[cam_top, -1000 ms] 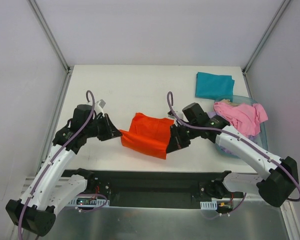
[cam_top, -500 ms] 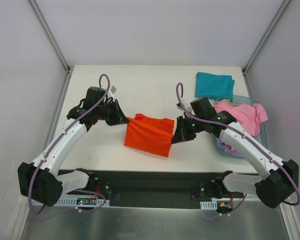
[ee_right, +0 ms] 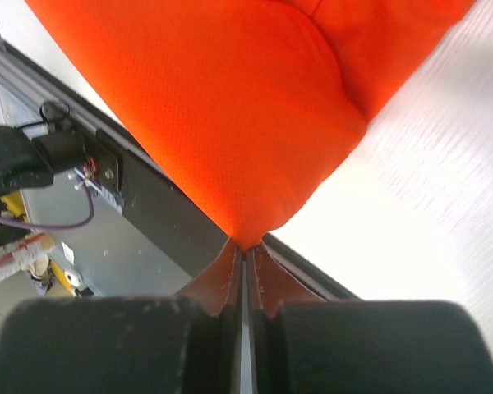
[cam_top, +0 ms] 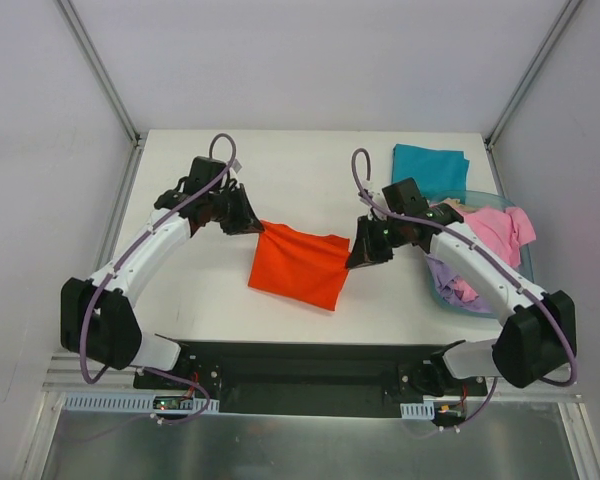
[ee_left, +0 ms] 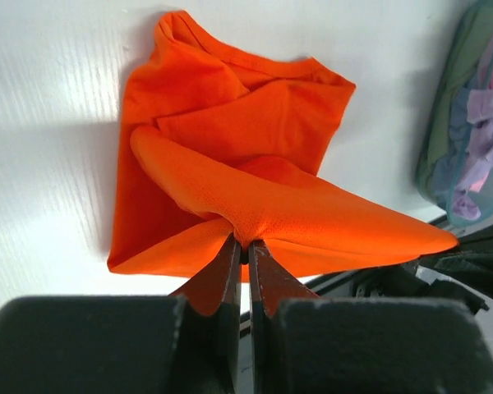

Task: Fold and stack the t-shirts
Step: Fold the long partially folded tshirt into a neat square

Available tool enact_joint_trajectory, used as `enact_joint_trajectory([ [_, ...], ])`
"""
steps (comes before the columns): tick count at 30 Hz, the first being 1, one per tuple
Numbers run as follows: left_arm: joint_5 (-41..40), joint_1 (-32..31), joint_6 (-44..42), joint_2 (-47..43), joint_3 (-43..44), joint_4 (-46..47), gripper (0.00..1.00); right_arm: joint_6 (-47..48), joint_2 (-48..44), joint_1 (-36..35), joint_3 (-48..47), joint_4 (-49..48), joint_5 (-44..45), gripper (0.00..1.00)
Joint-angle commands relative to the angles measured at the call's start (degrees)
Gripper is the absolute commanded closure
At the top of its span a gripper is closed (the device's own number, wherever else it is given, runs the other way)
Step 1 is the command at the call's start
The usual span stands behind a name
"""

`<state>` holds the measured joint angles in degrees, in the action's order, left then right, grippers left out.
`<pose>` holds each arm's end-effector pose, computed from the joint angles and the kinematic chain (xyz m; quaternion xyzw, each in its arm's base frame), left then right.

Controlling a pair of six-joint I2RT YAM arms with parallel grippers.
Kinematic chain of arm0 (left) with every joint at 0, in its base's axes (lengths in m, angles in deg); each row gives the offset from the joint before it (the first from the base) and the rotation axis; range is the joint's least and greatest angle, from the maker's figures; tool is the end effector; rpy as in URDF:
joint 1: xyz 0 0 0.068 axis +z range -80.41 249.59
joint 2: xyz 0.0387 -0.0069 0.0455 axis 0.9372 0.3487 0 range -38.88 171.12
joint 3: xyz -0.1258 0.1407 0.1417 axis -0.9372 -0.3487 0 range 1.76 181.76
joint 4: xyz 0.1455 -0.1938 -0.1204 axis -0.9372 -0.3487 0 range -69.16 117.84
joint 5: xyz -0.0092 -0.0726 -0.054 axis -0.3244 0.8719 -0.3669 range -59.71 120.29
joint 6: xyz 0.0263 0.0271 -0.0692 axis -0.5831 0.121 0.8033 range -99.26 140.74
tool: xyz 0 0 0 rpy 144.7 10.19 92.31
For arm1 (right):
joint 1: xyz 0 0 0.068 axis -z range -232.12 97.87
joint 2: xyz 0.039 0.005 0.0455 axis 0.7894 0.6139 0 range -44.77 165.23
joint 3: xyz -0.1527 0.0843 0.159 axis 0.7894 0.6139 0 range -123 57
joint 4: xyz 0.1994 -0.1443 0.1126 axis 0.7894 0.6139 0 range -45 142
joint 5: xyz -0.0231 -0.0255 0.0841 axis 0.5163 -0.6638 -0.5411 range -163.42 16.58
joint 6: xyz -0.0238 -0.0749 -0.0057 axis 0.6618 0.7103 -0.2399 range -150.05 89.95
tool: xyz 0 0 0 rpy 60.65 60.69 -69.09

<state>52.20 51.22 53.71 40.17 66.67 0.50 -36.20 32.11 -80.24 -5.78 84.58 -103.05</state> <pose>0.3159 -0.1316 0.2405 -0.0363 0.8978 -0.3309 0.2885 0.2569 0.1751 0.2226 -0.2532 0.8866 0.3210 0.2165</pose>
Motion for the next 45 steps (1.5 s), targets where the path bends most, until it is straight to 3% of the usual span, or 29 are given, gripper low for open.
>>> enact_joint_trajectory([
  [1, -4.8, 1.0, -1.8, 5.1, 5.9, 1.9, 1.0, 2.5, 3.6, 2.2, -5.0, -1.0, 0.2, 0.99],
  [7, -5.7, 2.0, -2.4, 14.8, 12.2, 1.8, 1.0, 3.1, 11.3, 5.1, -9.2, -2.4, 2.1, 0.99],
  [11, -4.5, 2.5, -2.5, 21.7, 16.8, 1.8, 1.0, 3.3, 18.2, 5.5, -13.4, -3.0, 10.2, 0.99],
  [18, -7.8, 3.1, -2.6, 32.5, 24.6, 1.8, 1.0, 3.0, 32.3, 6.6, -21.5, -4.9, 11.9, 0.97],
  [26, -7.8, 3.3, -3.4, 38.5, 29.6, 0.4, 1.0, 3.1, 36.8, 8.1, -27.0, -4.8, 15.0, 0.93],
  [29, -9.1, 3.5, -3.2, 38.7, 30.1, -0.4, 0.86, 3.9, 37.2, 8.2, -28.3, -3.7, 13.7, 0.74],
  [30, -9.1, 3.4, -3.2, 38.4, 30.3, -0.9, 0.76, 4.2, 37.2, 8.2, -29.1, -2.8, 13.5, 0.67],
  [32, -7.9, 3.4, -3.6, 37.7, 30.5, -1.1, 0.73, 7.2, 37.4, 8.1, -30.7, -0.8, 11.2, 0.64],
  [33, -7.6, 3.4, -4.1, 36.5, 30.5, -1.1, 0.7, 7.3, 37.2, 8.0, -31.5, 1.5, 11.6, 0.57],
  [35, -6.1, 3.4, -4.1, 35.2, 30.1, -1.1, 0.45, 7.3, 34.7, 7.7, -30.9, 1.9, 11.9, 0.49],
  [37, -5.2, 3.4, -3.6, 32.8, 28.8, -1.1, 0.26, 6.9, 32.4, 7.6, -28.2, 1.4, 10.7, 0.3],
  [38, -4.3, 3.4, -3.4, 31.8, 28.2, -1.1, 0.21, 6.7, 30.9, 7.6, -27.1, 1.0, 10.0, 0.24],
  [39, -3.9, 3.3, -2.8, 29.6, 26.5, -1.0, 0.16, 6.6, 28.2, 7.1, -26.0, 0.3, 9.2, 0.12],
  [40, -3.4, 3.2, -2.6, 28.5, 25.6, -1.0, 0.06, 6.6, 26.6, 6.9, -23.3, 0.0, 7.0, 0.05],
  [42, -2.2, 2.8, -2.0, 25.1, 23.0, -0.9, 0.01, 6.5, 22.5, 5.5, -20.6, -1.9, 4.2, 0.03],
  [45, 1.6, 1.8, -2.1, 22.1, 19.9, 1.5, 0.01, 7.3, 19.1, 2.3, -15.4, -6.3, -2.3, 0.03],
])
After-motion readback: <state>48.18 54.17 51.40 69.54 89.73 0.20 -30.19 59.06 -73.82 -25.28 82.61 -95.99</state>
